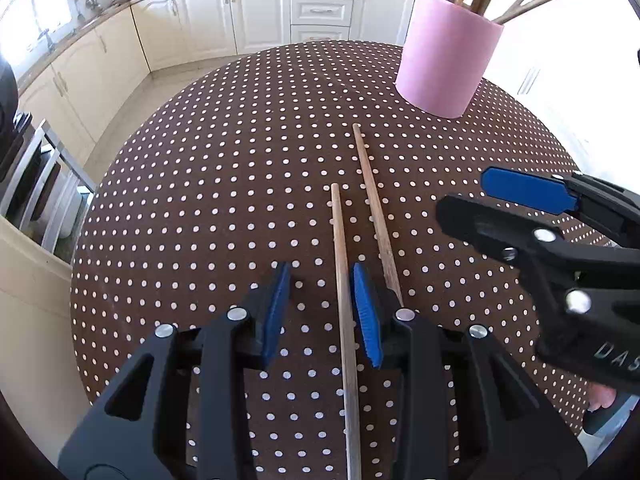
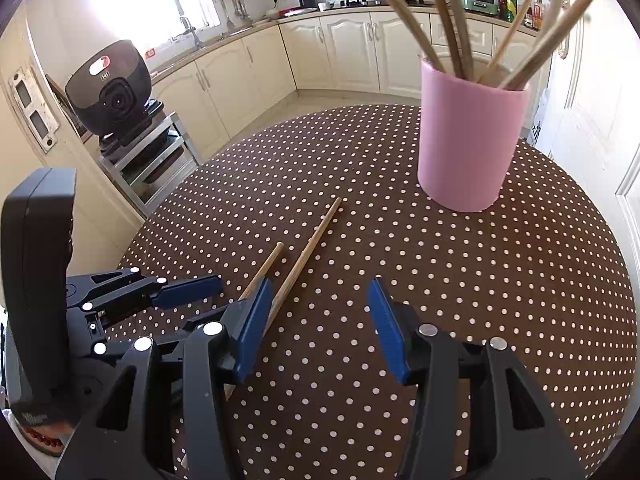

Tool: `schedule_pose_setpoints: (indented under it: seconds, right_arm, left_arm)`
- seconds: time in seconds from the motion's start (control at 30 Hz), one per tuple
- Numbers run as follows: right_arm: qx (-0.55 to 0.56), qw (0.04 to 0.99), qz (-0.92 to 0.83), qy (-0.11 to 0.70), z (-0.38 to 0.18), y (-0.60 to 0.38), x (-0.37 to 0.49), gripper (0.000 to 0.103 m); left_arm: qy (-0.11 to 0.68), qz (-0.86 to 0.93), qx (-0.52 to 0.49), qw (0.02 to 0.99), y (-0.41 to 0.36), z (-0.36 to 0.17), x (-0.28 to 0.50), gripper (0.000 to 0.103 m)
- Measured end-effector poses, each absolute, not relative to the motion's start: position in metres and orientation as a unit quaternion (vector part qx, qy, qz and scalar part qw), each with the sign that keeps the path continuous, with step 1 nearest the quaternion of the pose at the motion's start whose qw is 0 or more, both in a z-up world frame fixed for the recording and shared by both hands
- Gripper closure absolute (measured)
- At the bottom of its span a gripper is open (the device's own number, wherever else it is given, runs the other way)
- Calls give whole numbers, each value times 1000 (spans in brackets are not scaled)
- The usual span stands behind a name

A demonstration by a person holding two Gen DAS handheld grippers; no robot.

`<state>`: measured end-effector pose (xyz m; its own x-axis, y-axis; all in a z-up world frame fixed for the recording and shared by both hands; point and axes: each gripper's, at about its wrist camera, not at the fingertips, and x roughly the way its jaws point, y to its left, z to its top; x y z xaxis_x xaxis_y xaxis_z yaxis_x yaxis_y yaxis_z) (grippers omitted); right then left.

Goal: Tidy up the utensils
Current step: 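Close the left tool on a chopstick while the right tool grasps the other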

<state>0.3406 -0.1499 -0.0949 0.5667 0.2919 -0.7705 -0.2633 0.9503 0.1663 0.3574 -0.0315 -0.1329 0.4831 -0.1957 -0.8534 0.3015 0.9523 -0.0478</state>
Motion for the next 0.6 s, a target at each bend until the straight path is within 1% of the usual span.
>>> schedule_pose_setpoints:
  seconds: [0.07,0.2,0.37,0.53,0.57,0.6]
  right_arm:
    - [16,881,160,446,-96,-146,345,55]
    - [18,866,163,472,-102,-135,356,55]
    - [14,855,152,496,-109,-124,373,56]
    - [8,843,144,518,-115,-116,390,73]
    - [5,842,141,520,-116,-115,392,75]
    - [0,843,139,520,-116,-114,394,79]
  left_arm:
    - [487,-138,45,861,-29,-134,360,94]
    - [487,-126,16,864,-11,-131,365,96]
    - [478,-111,-13,872,14,-124,368,97]
    - [468,-100,-25,878,31,-115,368,97]
    - [466,-99,-29,879,33,-114,369,97]
    - [465,-98,-30,880,35,-112,369,97]
